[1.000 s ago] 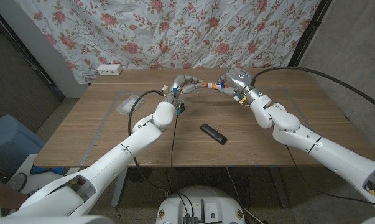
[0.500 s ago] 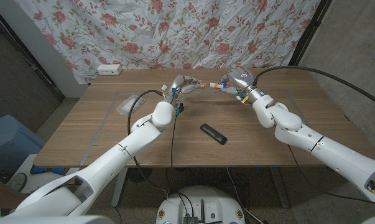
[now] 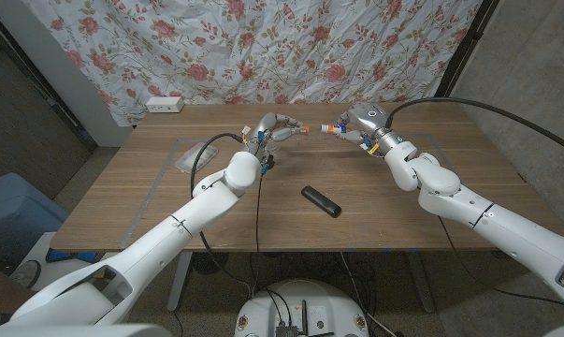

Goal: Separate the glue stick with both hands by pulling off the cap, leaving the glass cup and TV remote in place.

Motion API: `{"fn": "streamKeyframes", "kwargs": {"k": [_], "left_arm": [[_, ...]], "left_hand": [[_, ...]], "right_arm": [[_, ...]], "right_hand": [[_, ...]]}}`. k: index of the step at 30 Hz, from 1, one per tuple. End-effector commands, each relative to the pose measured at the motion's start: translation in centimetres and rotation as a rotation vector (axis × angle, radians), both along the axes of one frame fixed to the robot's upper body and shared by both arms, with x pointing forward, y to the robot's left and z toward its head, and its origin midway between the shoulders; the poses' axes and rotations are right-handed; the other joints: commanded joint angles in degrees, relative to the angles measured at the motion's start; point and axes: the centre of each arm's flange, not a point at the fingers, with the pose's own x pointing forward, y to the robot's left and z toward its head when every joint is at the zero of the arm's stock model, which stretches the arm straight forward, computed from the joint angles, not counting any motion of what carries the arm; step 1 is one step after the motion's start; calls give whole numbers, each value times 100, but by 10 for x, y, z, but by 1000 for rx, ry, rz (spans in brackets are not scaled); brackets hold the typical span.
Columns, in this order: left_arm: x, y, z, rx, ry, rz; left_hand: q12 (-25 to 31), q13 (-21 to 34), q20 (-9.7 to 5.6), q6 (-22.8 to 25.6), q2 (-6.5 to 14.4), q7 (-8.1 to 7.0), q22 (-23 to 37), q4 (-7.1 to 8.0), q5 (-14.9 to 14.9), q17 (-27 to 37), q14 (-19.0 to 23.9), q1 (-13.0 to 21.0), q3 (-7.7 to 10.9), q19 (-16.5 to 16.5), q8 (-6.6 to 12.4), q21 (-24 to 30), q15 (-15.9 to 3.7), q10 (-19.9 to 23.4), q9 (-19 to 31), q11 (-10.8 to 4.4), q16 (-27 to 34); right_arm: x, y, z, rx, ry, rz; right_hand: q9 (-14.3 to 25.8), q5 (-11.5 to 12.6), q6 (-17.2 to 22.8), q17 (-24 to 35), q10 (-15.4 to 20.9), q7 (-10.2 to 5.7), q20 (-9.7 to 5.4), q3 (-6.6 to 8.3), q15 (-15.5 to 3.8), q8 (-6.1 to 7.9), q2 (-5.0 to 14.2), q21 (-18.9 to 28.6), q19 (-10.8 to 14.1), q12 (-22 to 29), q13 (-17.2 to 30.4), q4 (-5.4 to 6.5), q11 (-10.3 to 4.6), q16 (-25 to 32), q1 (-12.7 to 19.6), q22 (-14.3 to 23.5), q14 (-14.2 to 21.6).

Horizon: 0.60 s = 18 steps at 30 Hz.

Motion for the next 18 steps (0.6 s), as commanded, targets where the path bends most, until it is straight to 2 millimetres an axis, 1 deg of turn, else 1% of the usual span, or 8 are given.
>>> {"fn": "streamKeyframes", "kwargs": {"k": [1, 5, 18], "left_arm": [[-14, 2, 9, 98, -12, 48], [-17, 2, 12, 141, -15, 68], [-23, -7, 28, 322, -61, 147]], "left_hand": [[2, 8, -313, -2, 32, 12, 13, 5, 23, 0, 33, -1, -16, -31, 5, -21, -308, 192, 23, -201, -12], [5, 9, -308, -3, 36, 16, 14, 6, 24, 0, 31, -5, -23, -40, 5, -23, -308, 200, 24, -184, -13], [-4, 13, -317, -16, 48, 0, 14, 7, 27, -1, 11, -9, -38, -40, -1, -20, -347, 177, 26, -205, -19]], "right_arm": [[5, -12, -1, 7, 38, -20], [6, -15, -2, 11, 54, -20], [9, -23, -6, 20, 84, -33]], "right_hand": [[17, 20, 393, -7, -20, -384, -11, 4, -759, -4, 148, 17, 42, 0, 5, 28, 18, -20, 166, 17, 58], [17, 21, 386, -10, -31, -384, -13, 5, -767, -9, 139, 16, 42, -2, 4, 23, 20, -29, 170, 17, 55], [16, 19, 359, 6, -54, -384, -14, -7, -770, -27, 137, 16, 50, -5, 4, 28, 22, -24, 160, 18, 53]]}}
